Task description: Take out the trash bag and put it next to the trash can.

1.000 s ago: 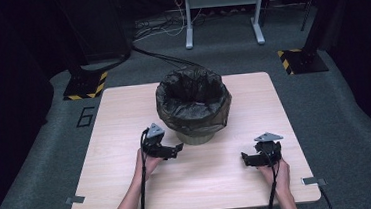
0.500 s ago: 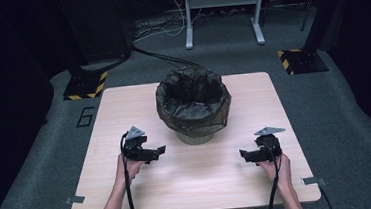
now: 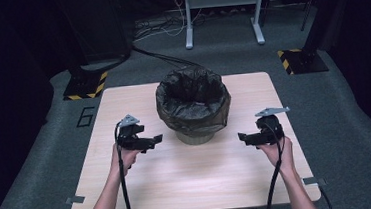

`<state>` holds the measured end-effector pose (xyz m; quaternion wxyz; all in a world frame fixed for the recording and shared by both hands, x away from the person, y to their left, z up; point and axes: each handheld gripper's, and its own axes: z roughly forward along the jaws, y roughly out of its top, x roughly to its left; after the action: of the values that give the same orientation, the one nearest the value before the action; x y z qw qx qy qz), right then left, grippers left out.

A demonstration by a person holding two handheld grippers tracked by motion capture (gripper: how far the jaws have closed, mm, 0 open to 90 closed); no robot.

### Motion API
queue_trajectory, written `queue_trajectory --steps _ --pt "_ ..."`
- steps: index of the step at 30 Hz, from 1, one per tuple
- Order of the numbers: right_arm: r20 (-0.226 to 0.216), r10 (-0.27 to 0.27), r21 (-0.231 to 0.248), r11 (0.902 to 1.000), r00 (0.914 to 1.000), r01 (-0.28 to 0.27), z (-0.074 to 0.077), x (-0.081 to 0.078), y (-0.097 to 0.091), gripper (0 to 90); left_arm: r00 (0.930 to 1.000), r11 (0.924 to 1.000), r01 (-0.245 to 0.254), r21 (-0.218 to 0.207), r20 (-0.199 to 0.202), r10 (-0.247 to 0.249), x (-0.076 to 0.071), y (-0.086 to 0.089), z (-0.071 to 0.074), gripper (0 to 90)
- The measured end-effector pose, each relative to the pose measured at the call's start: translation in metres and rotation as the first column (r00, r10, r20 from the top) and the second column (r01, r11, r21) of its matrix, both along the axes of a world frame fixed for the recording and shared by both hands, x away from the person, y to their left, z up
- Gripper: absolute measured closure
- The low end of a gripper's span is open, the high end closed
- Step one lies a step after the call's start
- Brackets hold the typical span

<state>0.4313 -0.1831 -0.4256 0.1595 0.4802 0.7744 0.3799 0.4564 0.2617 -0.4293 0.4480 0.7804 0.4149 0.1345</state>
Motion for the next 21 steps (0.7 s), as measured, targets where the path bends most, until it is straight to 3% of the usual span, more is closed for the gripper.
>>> queue_trajectory --steps 15,21 --pt "0.050 0.060 -0.013 0.9981 0.9969 -0.060 0.064 0.020 0.012 14.2 0.9995 0.9999 0.011 0.002 0.031 -0.011 0.022 -0.008 0.053 8.0" --pt "0.065 0.073 -0.010 0.9973 0.9952 -0.073 0.091 0.036 0.019 14.6 0.9996 0.9997 0.003 -0.024 0.028 -0.003 0.034 -0.008 0.072 10.6"
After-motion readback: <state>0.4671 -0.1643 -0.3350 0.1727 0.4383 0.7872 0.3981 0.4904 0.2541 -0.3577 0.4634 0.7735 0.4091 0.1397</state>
